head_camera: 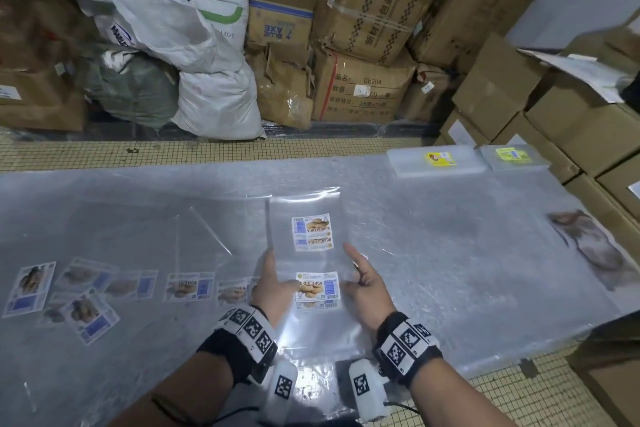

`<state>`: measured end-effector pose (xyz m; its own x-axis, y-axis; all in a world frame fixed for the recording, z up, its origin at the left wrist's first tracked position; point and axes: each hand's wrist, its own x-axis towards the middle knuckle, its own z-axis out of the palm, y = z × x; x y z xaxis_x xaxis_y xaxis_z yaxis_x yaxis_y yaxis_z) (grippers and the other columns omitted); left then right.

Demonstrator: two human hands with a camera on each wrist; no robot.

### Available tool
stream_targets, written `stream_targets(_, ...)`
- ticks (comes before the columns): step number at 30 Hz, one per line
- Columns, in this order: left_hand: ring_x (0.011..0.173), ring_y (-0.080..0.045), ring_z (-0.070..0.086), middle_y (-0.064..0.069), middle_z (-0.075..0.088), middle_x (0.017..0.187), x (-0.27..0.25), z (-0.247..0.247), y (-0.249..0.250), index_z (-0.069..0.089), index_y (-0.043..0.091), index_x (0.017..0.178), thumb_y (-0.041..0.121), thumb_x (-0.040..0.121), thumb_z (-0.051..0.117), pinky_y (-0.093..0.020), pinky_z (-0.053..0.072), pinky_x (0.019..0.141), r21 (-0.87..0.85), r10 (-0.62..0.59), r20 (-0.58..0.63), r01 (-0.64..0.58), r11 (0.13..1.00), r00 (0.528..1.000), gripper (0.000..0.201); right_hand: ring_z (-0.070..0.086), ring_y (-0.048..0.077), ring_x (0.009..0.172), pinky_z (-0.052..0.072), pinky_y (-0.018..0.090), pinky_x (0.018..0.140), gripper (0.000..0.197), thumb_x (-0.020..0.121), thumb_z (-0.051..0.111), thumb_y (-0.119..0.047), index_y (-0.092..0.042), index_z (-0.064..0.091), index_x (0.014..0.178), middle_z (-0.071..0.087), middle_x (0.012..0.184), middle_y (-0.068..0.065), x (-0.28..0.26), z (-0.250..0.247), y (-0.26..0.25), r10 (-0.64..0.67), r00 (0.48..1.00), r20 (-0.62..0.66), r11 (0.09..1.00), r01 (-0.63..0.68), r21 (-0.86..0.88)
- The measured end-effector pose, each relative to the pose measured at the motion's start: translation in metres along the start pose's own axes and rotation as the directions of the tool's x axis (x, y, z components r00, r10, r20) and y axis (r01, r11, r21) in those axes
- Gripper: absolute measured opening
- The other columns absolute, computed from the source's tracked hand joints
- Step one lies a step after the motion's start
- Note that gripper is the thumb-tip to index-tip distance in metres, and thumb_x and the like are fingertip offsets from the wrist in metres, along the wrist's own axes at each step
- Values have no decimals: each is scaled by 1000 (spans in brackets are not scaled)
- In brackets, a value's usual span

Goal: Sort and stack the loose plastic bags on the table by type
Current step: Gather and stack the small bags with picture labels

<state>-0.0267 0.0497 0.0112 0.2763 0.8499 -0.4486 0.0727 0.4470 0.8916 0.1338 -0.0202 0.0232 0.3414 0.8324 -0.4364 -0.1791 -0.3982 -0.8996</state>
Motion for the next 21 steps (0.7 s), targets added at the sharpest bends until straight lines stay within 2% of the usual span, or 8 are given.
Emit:
stream_targets(4,99,-12,63,2,63,106,-6,13,25,46,13,134,-30,75,49,-5,47,58,-66,109,-4,-109,992,994,73,59,21,120,55,18,72,90,89,44,21,-33,11,154,49,145,5,1,-8,-16,-28,1000,-14,997,29,78)
stream_targets(6,92,-3,66,4,64,106,-5,21,34,49,20,127,-30,76,45,-7,49,61,-82,144,-8,-144,986,990,72,60,17,119,53,16,76,76,88,44,21,-28,39,145,59,137,1,4,-15,-24,-20,1000,-6,995,21,95)
stream_targets(8,97,-3,66,3,66,111,0,28,39,52,25,127,-25,75,47,-18,55,76,-53,170,-24,-171,984,985,72,64,17,113,51,23,83,64,84,44,22,-27,63,121,72,114,-5,10,-24,-33,-8,1000,8,996,7,88)
stream_targets(10,107,-9,63,6,65,117,6,36,42,51,30,129,-14,75,51,-36,53,94,19,231,-25,-230,973,973,69,64,24,110,49,36,93,63,82,46,20,-29,64,118,72,113,-1,19,-33,-43,7,1000,-3,998,-7,65)
stream_targets(13,110,-9,61,7,62,120,14,56,60,46,29,134,-5,77,52,-42,50,99,104,313,-7,-310,945,950,67,62,22,88,49,26,71,67,80,43,22,-31,59,118,69,106,8,36,-51,-58,-68,997,-20,997,69,47)
stream_targets(16,96,-2,66,7,68,108,16,86,88,52,23,128,-7,86,49,-24,55,79,92,350,12,-349,933,937,52,59,12,72,45,20,62,66,83,42,22,-25,53,128,68,98,6,50,-71,-74,-122,992,-46,991,124,45)
stream_targets(19,79,-2,69,6,71,95,23,121,107,56,25,119,10,97,51,-14,53,60,-13,341,11,-341,940,940,27,62,19,84,47,27,74,65,86,42,20,-24,48,134,68,111,14,63,-98,-84,-173,983,-55,981,177,75)
stream_targets(21,78,3,68,7,68,101,35,141,110,53,28,121,17,96,53,-9,50,54,-31,315,-40,-317,948,948,27,62,24,93,44,34,83,66,86,41,19,-29,51,130,67,119,17,70,-115,-91,-196,979,-49,975,200,97)
